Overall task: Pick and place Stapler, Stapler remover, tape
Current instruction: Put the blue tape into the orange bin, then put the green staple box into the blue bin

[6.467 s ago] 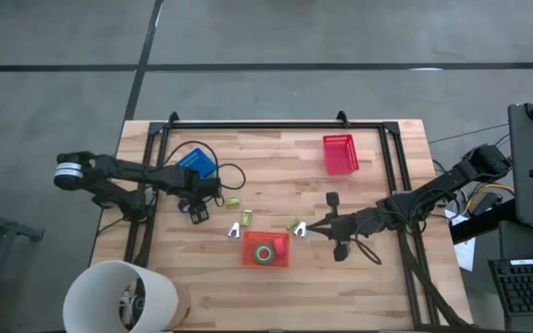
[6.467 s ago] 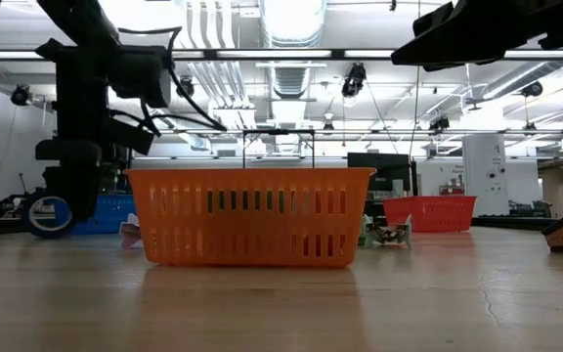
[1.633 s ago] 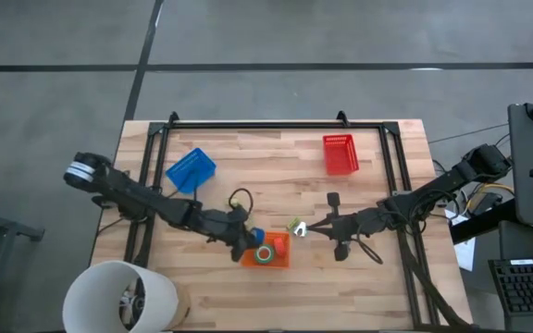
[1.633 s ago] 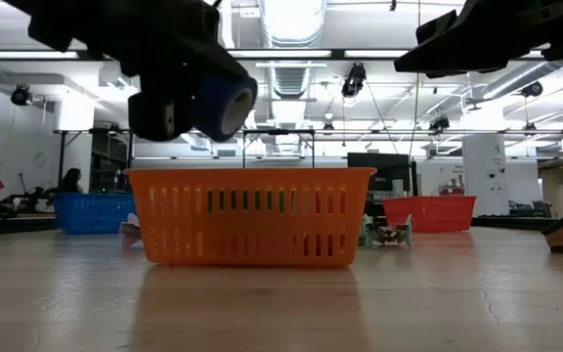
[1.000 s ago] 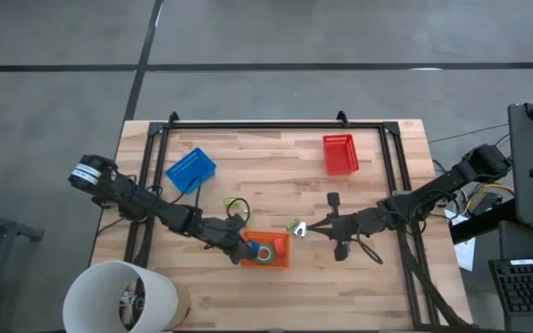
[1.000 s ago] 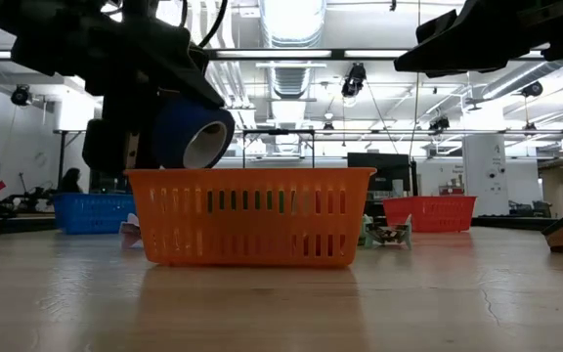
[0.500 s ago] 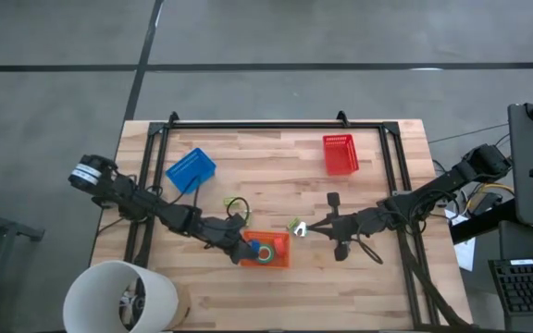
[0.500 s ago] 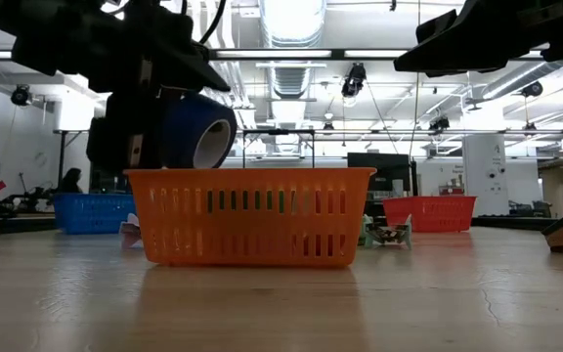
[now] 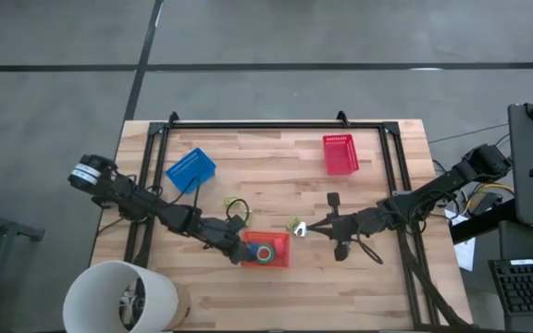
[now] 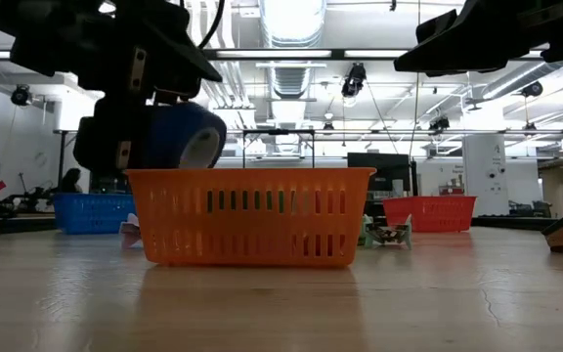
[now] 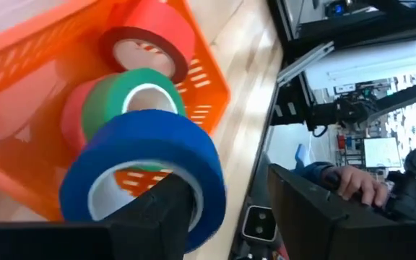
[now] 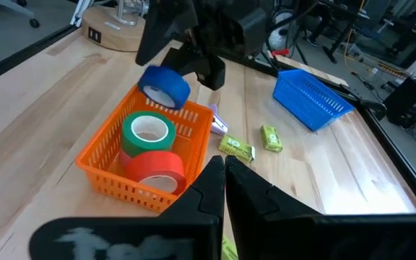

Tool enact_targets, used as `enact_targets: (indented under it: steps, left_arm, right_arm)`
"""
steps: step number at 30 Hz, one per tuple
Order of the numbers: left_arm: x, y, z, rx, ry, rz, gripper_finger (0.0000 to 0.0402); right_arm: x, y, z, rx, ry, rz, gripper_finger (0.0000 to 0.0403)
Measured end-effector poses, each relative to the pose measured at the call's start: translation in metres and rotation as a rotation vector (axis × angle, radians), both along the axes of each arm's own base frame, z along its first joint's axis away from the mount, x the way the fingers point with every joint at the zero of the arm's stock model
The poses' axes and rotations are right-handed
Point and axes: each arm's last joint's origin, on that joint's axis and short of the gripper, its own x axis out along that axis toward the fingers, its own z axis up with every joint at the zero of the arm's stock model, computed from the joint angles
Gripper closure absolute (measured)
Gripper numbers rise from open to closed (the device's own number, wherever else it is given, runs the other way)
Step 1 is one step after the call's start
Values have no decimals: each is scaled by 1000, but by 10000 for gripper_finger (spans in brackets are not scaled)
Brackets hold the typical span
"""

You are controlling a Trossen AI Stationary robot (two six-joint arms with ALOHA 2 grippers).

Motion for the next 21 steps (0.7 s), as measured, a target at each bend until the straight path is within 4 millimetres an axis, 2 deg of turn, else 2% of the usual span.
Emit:
enact_targets:
  steps: [15, 21]
  left_arm:
    - [-4, 2, 0, 31, 36, 8, 223]
    - [-10, 8, -13, 41, 202, 45, 223]
  right_arm:
    - [0, 0, 0, 0, -1, 0, 394]
    - [0, 0, 0, 1, -1, 0, 394]
